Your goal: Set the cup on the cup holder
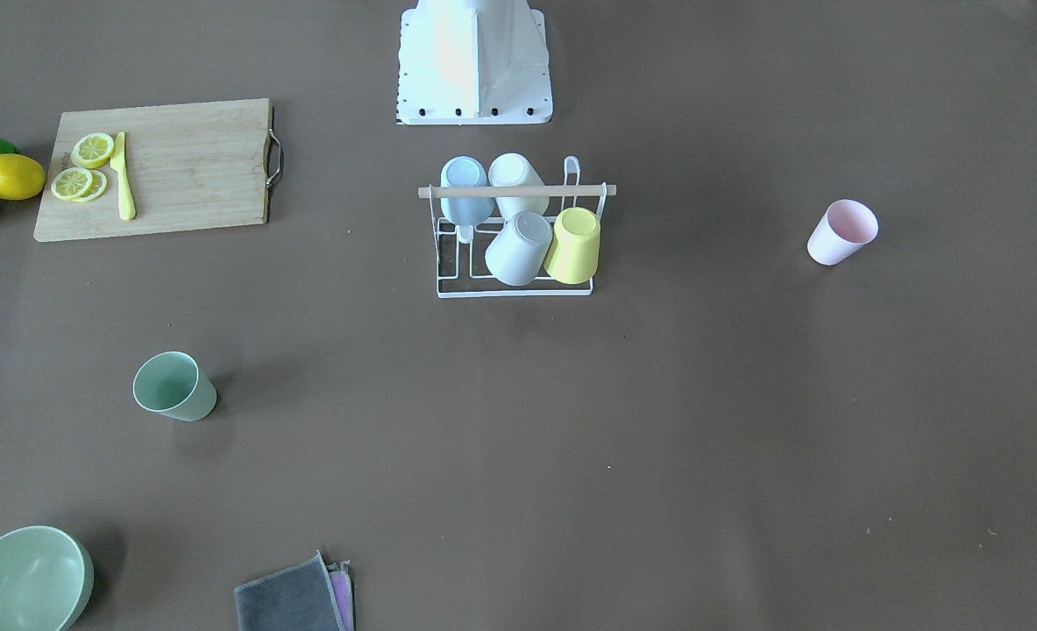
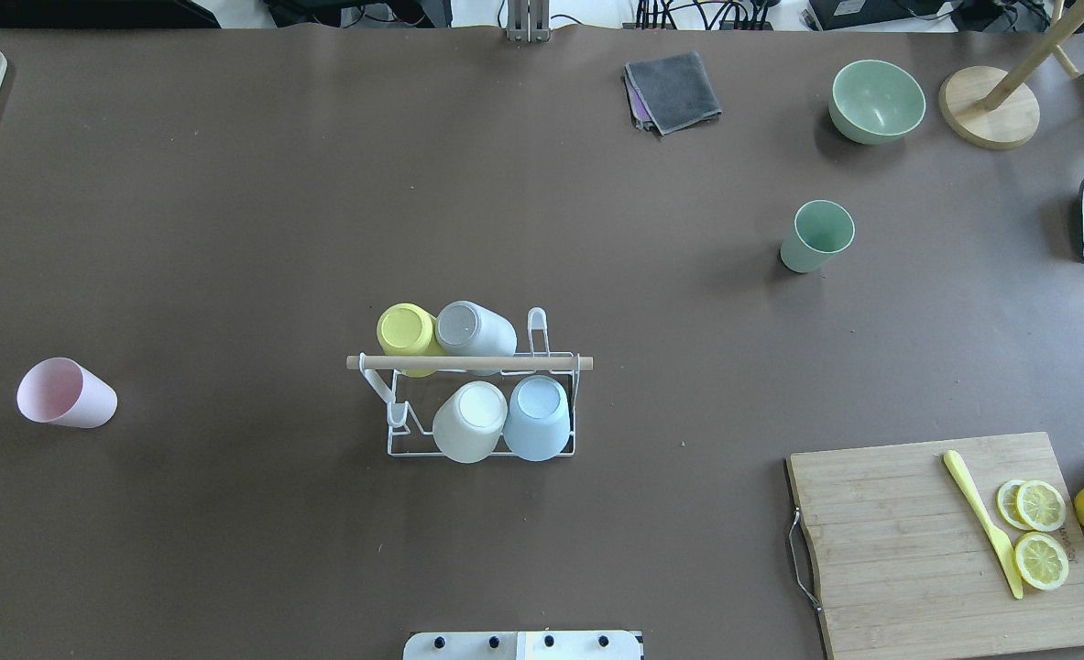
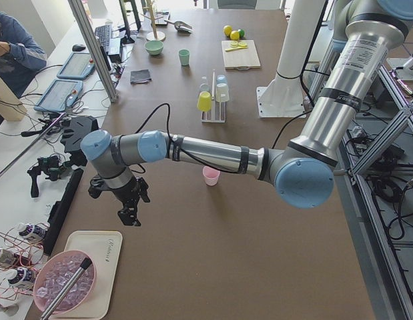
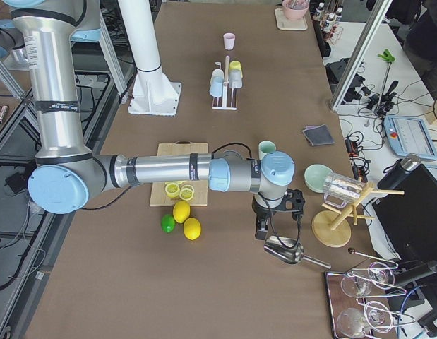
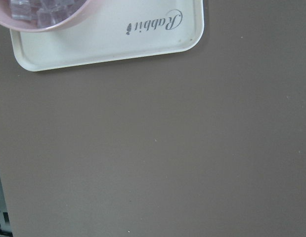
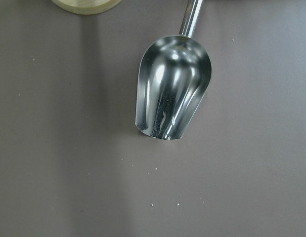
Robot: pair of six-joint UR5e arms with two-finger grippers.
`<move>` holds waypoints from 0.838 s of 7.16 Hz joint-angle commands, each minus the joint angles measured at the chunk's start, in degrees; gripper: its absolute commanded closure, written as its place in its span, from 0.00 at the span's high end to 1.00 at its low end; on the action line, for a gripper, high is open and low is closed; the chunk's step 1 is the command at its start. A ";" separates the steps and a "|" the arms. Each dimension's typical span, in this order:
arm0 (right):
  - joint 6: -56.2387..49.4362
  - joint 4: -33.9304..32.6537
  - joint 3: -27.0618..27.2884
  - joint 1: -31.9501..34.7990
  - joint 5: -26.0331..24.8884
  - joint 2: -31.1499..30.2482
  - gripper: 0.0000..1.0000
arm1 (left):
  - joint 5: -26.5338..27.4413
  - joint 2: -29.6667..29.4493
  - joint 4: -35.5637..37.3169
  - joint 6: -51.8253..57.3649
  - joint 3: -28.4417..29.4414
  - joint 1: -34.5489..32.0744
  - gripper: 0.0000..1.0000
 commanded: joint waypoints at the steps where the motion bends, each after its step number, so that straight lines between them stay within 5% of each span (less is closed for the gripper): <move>1: -0.03 0.06 0.21 -0.01 -0.24 0.00 1.00 | 3.75 -4.21 3.60 -0.02 -0.09 8.65 0.98; 4: 0.23 -0.03 1.08 -1.06 0.63 0.79 1.00 | 4.56 -8.86 17.19 -0.11 1.39 13.44 0.98; 6: 7.82 -0.03 3.71 -6.22 -0.14 3.67 1.00 | 7.00 -12.12 17.58 -0.11 4.47 17.37 0.98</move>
